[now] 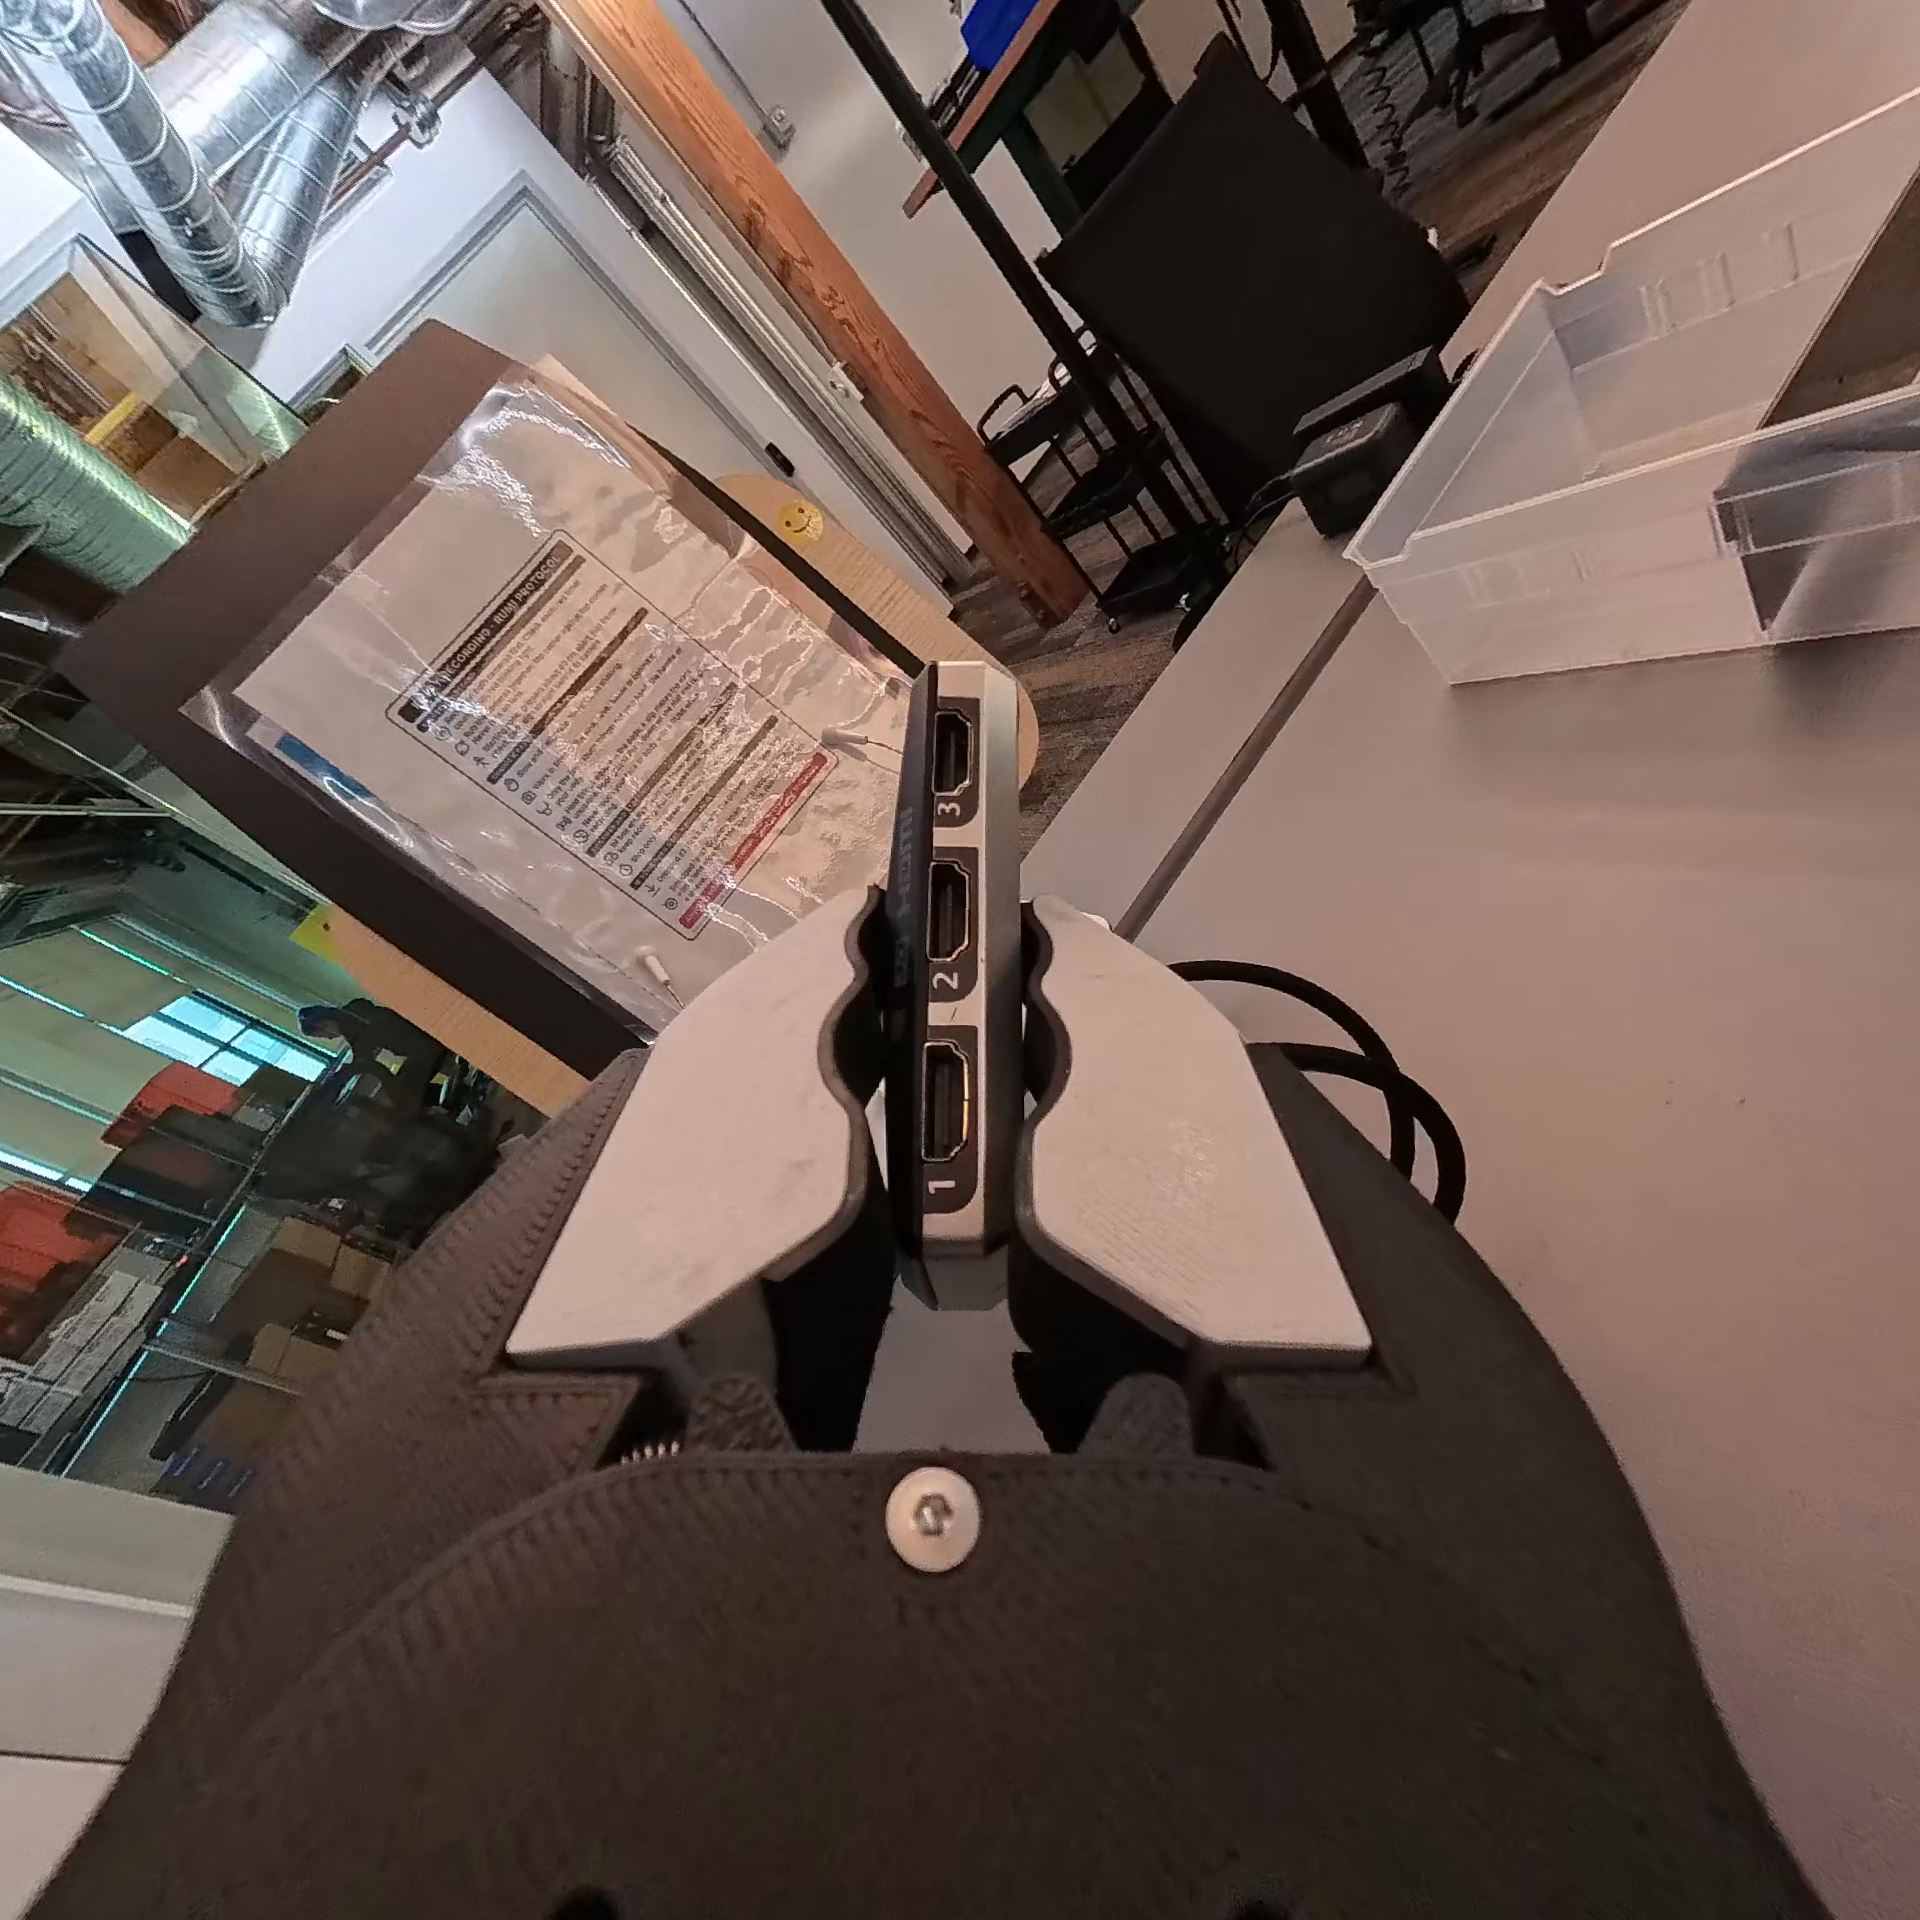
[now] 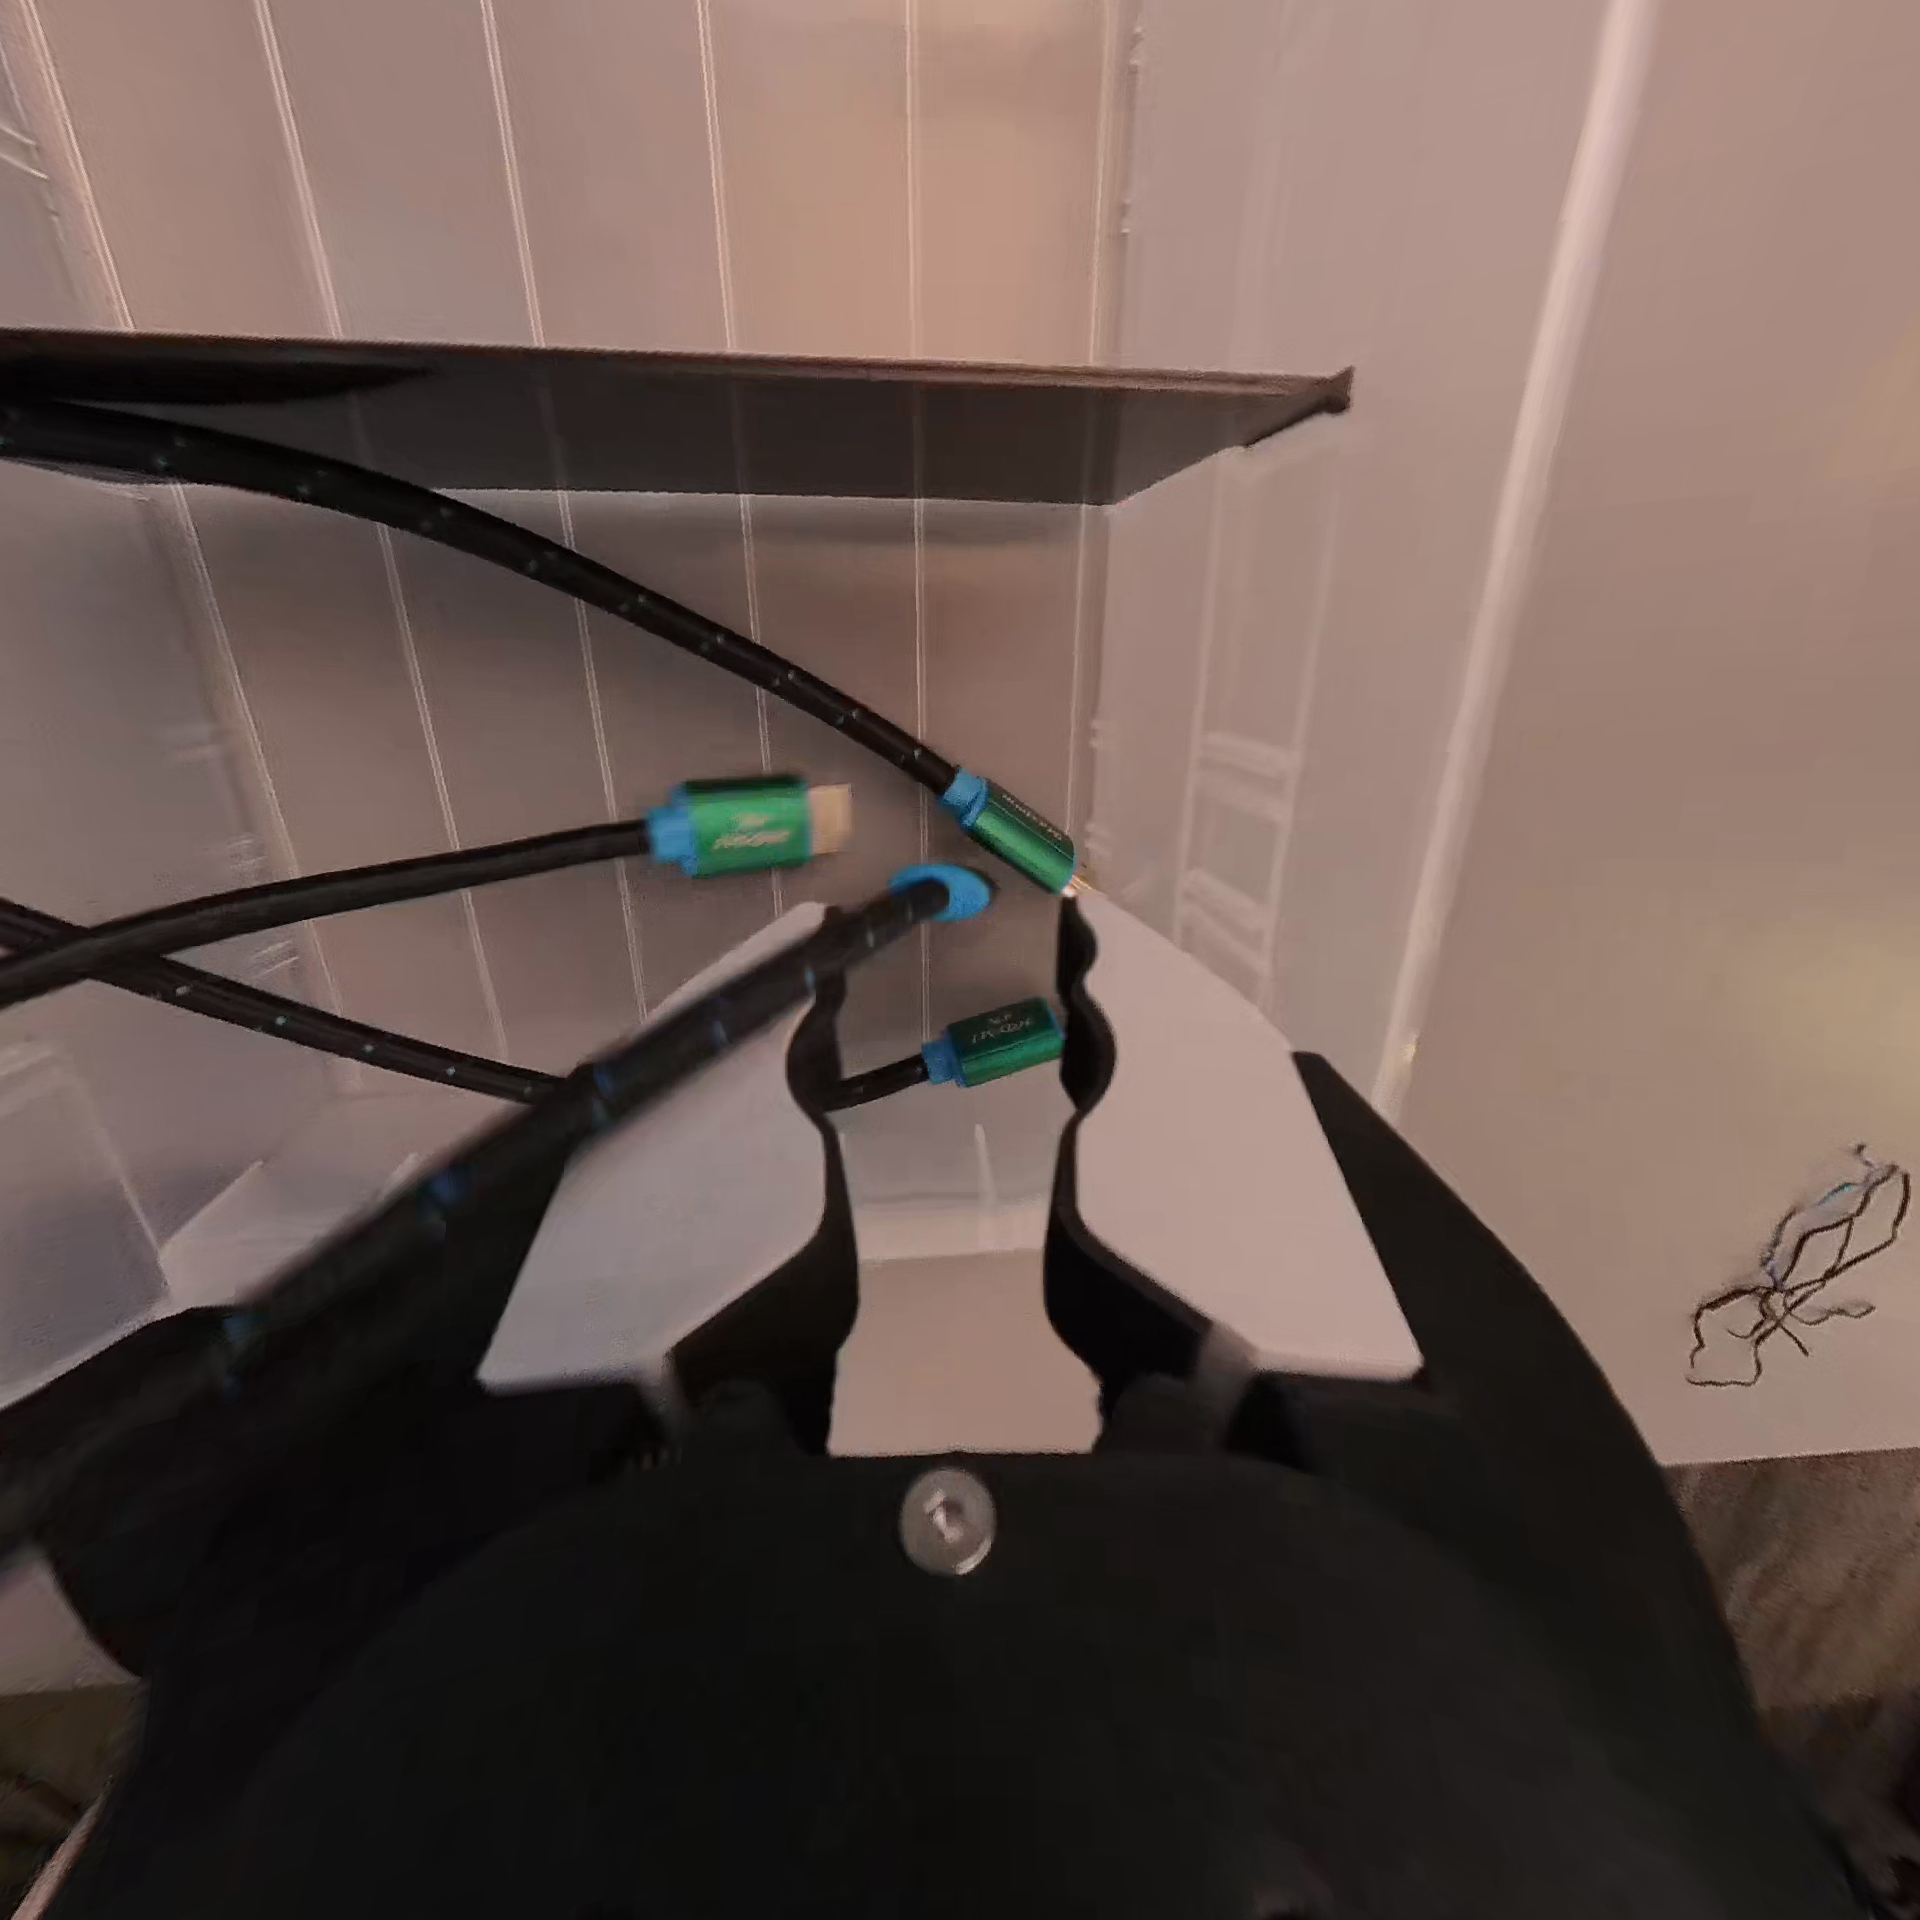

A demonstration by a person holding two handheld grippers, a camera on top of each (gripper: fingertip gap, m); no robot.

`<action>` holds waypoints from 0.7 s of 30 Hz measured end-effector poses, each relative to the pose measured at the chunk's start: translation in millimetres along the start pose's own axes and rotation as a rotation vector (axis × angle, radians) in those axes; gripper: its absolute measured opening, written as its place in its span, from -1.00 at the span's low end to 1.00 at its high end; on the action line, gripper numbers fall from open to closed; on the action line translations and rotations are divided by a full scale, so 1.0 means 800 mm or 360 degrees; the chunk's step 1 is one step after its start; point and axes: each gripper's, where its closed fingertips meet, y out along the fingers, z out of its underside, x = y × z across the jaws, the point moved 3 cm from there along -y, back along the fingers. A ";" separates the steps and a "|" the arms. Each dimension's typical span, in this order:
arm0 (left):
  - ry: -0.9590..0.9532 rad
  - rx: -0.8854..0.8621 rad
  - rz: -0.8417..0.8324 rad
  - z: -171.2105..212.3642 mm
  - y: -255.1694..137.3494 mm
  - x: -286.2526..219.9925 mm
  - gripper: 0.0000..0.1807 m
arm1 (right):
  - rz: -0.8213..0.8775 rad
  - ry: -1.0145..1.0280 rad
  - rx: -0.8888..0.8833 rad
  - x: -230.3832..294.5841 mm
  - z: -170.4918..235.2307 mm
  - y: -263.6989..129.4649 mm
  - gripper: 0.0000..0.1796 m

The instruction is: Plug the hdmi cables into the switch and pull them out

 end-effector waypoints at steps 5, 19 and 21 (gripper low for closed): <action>-0.0011 0.0002 0.0014 -0.001 -0.002 0.000 -0.76 | 0.0061 0.0057 -0.0094 -0.001 0.005 -0.039 -0.52; -0.0594 -0.0353 0.0710 -0.040 -0.031 -0.022 -0.75 | -0.1374 -0.1541 -0.2191 0.385 -0.050 -0.311 -0.45; -0.0686 -0.0425 0.0784 -0.049 -0.041 -0.018 -0.76 | -0.1551 -0.1694 -0.1862 0.433 -0.047 -0.270 -0.39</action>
